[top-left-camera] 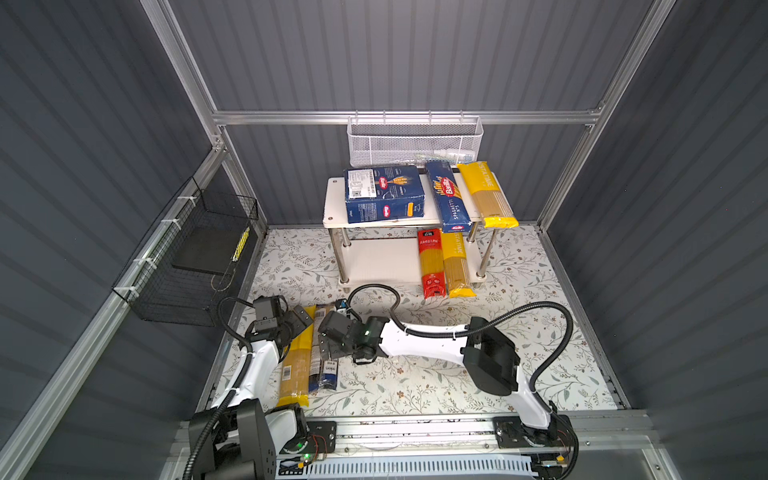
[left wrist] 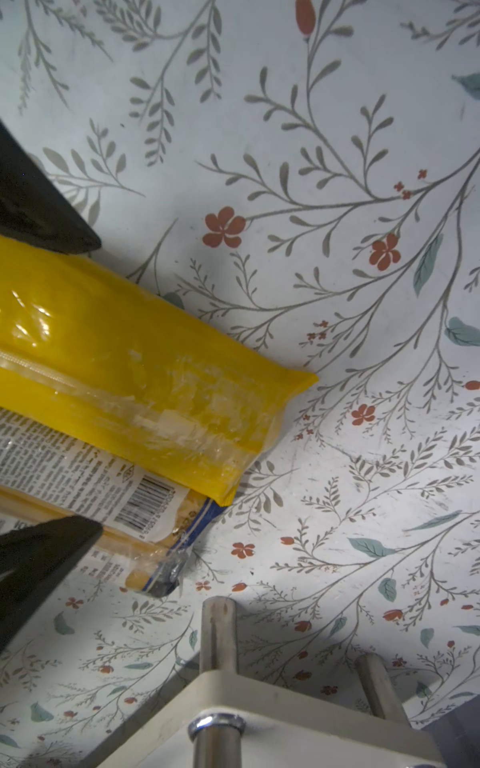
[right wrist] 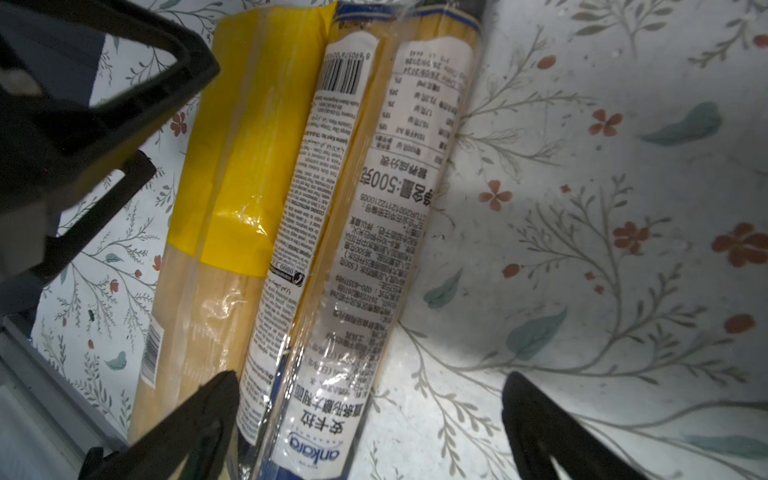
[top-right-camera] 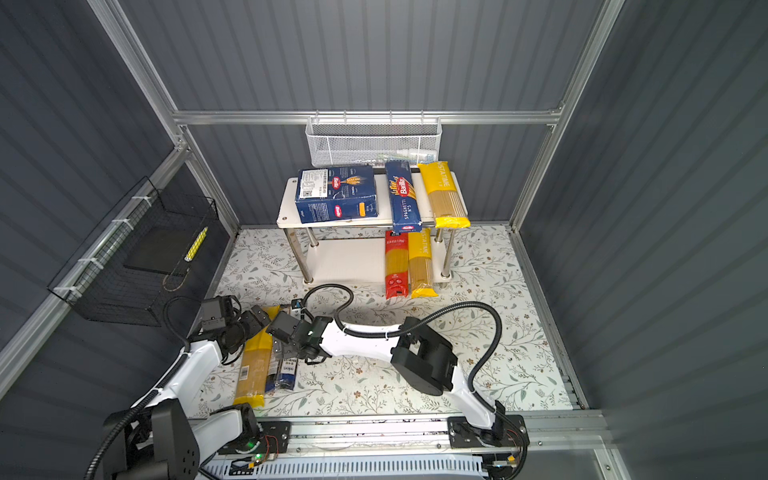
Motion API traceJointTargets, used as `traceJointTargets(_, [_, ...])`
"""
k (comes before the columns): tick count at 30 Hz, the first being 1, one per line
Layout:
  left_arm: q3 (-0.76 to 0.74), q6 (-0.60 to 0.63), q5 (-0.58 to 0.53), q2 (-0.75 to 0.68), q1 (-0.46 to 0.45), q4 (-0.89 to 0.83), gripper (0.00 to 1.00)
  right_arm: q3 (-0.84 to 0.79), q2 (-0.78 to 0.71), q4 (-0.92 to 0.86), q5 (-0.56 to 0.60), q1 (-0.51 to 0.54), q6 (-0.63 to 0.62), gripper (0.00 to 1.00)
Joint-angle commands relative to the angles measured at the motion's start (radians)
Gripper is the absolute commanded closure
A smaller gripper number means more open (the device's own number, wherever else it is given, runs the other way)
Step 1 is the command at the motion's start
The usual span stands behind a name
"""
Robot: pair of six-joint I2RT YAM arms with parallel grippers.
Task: Place and organize the pasta boxes and bags onto the shelf
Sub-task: 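Move the right gripper over the white-labelled spaghetti bag on the table, then descend and close the right gripper on the white-labelled spaghetti bag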
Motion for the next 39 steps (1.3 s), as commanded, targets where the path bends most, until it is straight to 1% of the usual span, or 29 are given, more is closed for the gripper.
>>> traceJointTargets(1, [-0.024,-0.002,0.015,-0.035,0.024,0.025,0.00,0.069,0.042,-0.138,0.051,0.015,0.005,0.01])
traceJointTargets(3, [-0.029,-0.001,0.021,-0.047,0.027,0.029,0.00,0.092,0.058,-0.143,0.059,0.024,0.011,0.01])
traceJointTargets(7, [-0.036,0.018,0.080,-0.036,0.027,0.064,0.00,0.175,0.120,-0.193,0.073,0.037,0.013,0.01])
traceJointTargets(10, [-0.037,0.037,0.079,-0.032,0.026,0.063,0.00,0.234,0.164,-0.225,0.066,0.041,0.015,0.01])
traceJointTargets(16, [-0.045,0.062,0.075,-0.049,0.026,0.061,0.00,0.268,0.202,-0.214,0.050,0.043,0.019,0.01])
traceJointTargets(21, [-0.050,0.065,0.076,-0.046,0.026,0.064,0.00,0.323,0.246,-0.246,0.028,0.044,0.012,0.01])
traceJointTargets(26, [-0.055,0.065,0.082,-0.047,0.027,0.067,0.00,0.322,0.251,-0.246,0.018,0.046,0.013,0.01])
traceJointTargets(32, [-0.062,0.047,0.122,-0.048,0.027,0.074,0.00,0.320,0.252,-0.298,0.023,0.045,-0.002,0.01])
traceJointTargets(35, [-0.072,0.035,0.172,-0.039,0.027,0.086,0.00,0.282,0.229,-0.304,0.024,0.041,-0.015,0.01])
traceJointTargets(39, [-0.082,0.030,0.185,-0.051,0.027,0.080,0.00,0.210,0.183,-0.310,0.039,0.031,-0.020,0.01])
